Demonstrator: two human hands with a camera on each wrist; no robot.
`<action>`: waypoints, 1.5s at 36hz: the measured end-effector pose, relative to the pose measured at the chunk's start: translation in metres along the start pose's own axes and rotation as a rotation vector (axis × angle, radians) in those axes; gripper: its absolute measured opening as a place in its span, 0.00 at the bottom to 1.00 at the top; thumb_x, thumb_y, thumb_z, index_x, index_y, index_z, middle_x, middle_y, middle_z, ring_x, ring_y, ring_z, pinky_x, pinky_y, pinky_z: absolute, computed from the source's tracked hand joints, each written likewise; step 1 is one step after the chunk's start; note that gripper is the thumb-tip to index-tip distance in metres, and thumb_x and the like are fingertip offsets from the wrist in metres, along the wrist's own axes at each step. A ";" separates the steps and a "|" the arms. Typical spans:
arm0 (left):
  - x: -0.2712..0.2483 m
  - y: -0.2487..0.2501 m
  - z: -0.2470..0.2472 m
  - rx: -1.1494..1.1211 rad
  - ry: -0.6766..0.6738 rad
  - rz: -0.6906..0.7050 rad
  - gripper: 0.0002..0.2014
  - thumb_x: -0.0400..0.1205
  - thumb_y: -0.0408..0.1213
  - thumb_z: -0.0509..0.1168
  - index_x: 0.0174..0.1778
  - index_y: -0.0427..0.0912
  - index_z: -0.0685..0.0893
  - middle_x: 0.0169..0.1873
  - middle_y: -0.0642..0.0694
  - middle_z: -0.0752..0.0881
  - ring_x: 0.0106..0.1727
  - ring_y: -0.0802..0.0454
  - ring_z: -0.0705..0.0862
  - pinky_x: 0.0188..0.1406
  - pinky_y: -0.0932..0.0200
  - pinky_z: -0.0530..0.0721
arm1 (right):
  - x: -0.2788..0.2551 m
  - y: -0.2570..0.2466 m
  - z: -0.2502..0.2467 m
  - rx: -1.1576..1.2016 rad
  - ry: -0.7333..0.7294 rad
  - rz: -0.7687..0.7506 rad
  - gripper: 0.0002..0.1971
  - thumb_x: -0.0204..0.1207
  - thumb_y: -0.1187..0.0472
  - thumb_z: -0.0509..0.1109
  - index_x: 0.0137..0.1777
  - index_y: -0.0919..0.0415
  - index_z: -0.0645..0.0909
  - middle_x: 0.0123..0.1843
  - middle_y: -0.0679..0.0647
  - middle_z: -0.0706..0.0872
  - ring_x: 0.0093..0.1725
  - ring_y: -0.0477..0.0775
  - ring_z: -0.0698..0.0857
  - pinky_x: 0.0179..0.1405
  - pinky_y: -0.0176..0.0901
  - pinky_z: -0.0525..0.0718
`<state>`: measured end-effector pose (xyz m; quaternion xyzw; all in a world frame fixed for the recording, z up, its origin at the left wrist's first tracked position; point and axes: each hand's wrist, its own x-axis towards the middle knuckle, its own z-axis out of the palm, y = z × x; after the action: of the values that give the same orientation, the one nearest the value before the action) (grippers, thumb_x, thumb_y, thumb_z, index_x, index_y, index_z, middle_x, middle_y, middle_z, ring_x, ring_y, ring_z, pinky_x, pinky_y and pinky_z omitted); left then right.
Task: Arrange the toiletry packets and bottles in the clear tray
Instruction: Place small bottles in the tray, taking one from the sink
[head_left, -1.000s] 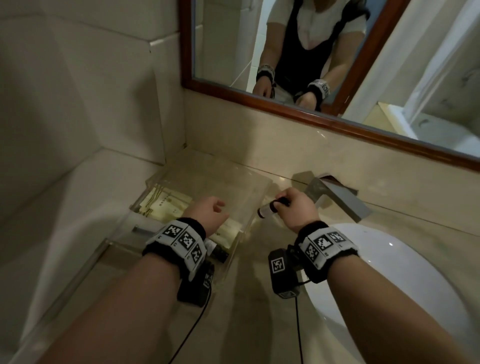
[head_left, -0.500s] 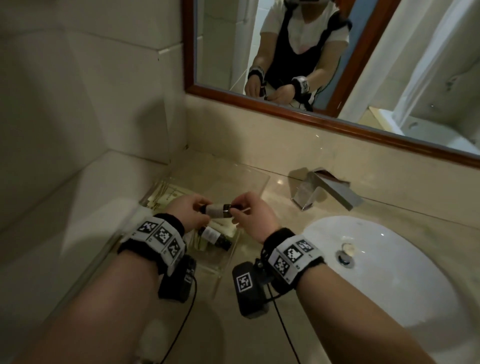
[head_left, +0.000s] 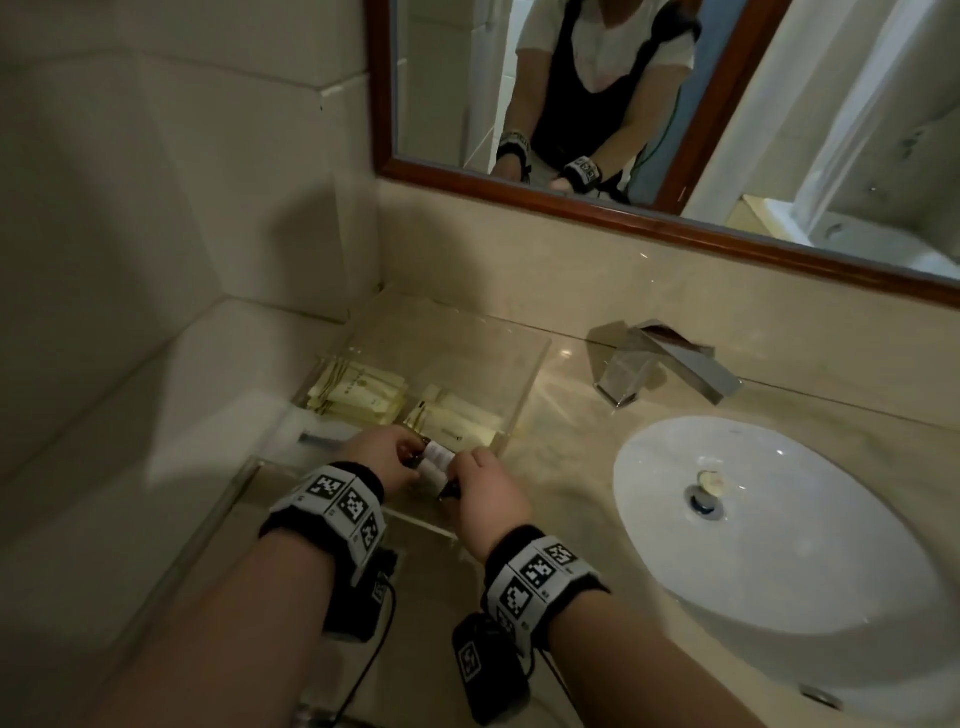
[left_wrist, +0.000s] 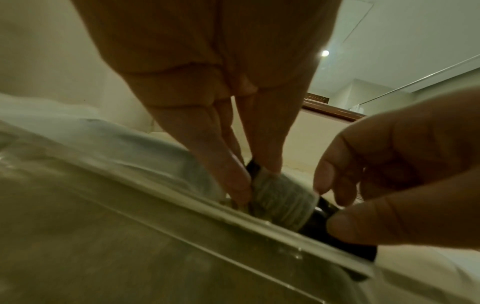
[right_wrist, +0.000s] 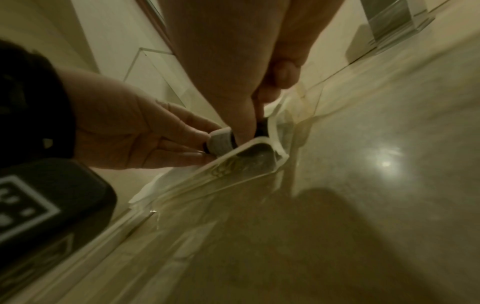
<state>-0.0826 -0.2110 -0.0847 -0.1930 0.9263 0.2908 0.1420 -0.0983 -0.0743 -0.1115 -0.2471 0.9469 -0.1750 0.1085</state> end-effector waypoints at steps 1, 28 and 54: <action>0.001 0.001 0.001 0.009 0.014 -0.017 0.18 0.76 0.35 0.69 0.62 0.45 0.82 0.60 0.45 0.86 0.61 0.47 0.83 0.63 0.54 0.81 | 0.001 0.000 0.001 -0.014 0.013 0.002 0.13 0.80 0.61 0.62 0.63 0.60 0.75 0.62 0.58 0.76 0.58 0.62 0.79 0.56 0.50 0.79; -0.005 0.002 -0.004 -0.058 0.023 -0.106 0.17 0.79 0.35 0.66 0.64 0.41 0.79 0.60 0.42 0.85 0.59 0.45 0.84 0.62 0.48 0.83 | 0.003 0.006 0.012 -0.108 0.066 -0.047 0.15 0.79 0.59 0.63 0.64 0.59 0.72 0.65 0.56 0.76 0.64 0.59 0.74 0.59 0.49 0.73; -0.001 0.007 -0.001 -0.148 0.022 -0.143 0.14 0.81 0.37 0.63 0.62 0.41 0.81 0.56 0.40 0.86 0.52 0.43 0.88 0.56 0.46 0.87 | 0.005 0.008 0.014 -0.042 0.104 -0.107 0.14 0.78 0.58 0.64 0.62 0.58 0.75 0.61 0.56 0.79 0.62 0.59 0.76 0.60 0.49 0.73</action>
<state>-0.0849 -0.2065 -0.0803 -0.2718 0.8877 0.3452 0.1377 -0.1016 -0.0743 -0.1276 -0.2901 0.9401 -0.1732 0.0446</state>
